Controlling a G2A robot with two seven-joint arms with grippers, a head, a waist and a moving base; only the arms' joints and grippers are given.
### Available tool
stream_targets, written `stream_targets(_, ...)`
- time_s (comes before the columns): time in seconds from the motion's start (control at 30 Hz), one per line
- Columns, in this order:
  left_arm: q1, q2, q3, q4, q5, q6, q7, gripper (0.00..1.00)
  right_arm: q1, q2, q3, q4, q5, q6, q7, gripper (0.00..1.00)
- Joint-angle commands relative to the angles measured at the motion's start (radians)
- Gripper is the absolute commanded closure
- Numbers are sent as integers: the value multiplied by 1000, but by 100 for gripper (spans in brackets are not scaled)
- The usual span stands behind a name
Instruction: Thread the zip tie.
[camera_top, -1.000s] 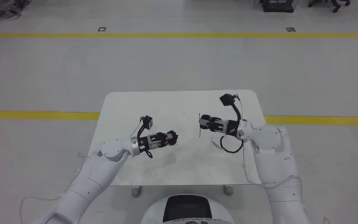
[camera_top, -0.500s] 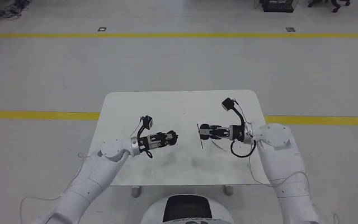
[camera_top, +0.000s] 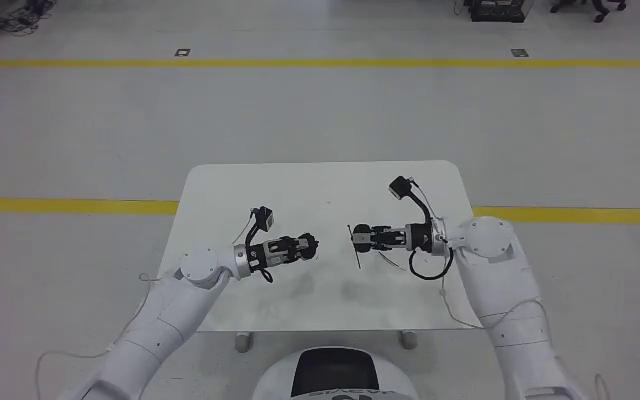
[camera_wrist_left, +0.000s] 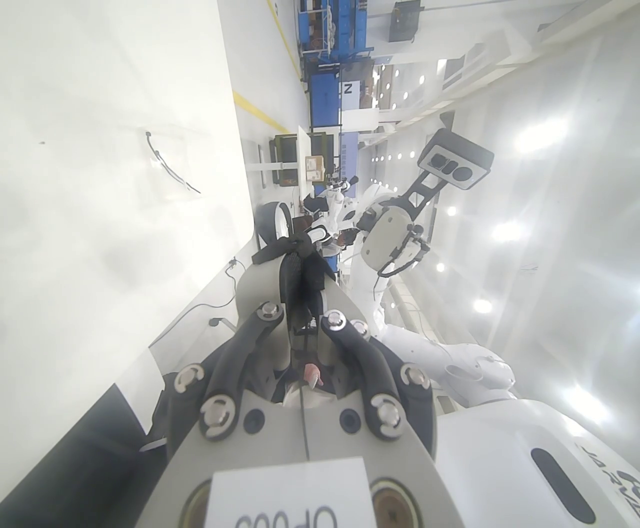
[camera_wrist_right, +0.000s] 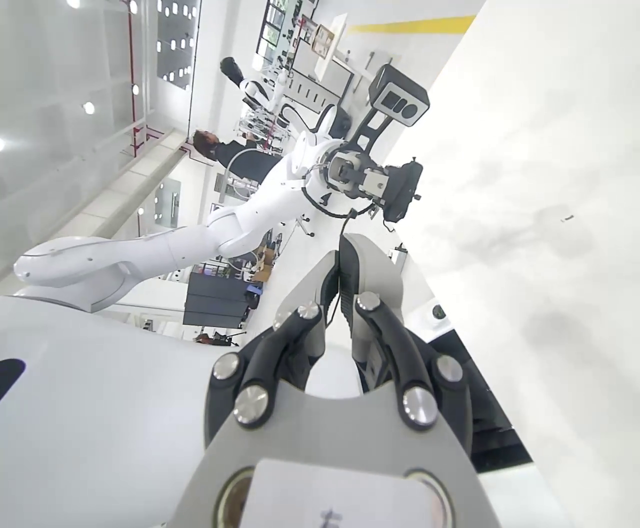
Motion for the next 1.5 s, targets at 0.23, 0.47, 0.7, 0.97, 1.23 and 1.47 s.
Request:
stream_targets(0.23,52,12,-8,-115,71,129,130,100,-54,10,-57,-138,-125,0,-197,100)
stream_targets(0.47,151,46,-82,-304,159,292,232,100,-65,33,-134,-179,-285,0,-354,100)
stream_targets(0.7,242,66,-154,-437,150,375,315,100,-66,64,-192,-220,-413,0,-506,100)
stream_targets(0.97,242,66,-154,-437,150,375,315,100,-66,64,-192,-220,-413,0,-506,100)
stream_targets(1.23,272,63,-145,-483,164,485,448,100,-130,73,-203,-313,-717,16,-736,100)
stream_targets(1.47,318,67,-164,-568,112,625,488,100,-139,76,-236,-302,-789,0,-813,100)
